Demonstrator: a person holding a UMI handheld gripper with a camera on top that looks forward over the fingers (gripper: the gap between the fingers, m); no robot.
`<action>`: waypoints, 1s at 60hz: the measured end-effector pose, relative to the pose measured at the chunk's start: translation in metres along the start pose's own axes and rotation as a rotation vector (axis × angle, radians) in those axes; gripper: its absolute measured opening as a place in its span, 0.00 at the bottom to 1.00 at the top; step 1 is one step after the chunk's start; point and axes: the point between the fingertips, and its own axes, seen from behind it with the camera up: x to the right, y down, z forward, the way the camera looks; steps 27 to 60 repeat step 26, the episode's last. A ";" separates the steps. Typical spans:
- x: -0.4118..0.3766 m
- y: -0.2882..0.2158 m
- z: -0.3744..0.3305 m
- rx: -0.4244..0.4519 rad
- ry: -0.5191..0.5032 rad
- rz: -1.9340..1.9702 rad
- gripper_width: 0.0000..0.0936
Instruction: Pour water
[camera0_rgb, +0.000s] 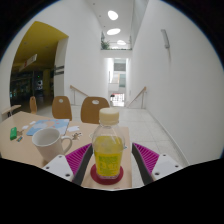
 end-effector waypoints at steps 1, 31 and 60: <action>0.001 0.001 -0.003 -0.002 0.003 0.000 0.91; -0.110 0.039 -0.156 -0.025 -0.237 0.176 0.91; -0.110 0.039 -0.156 -0.025 -0.237 0.176 0.91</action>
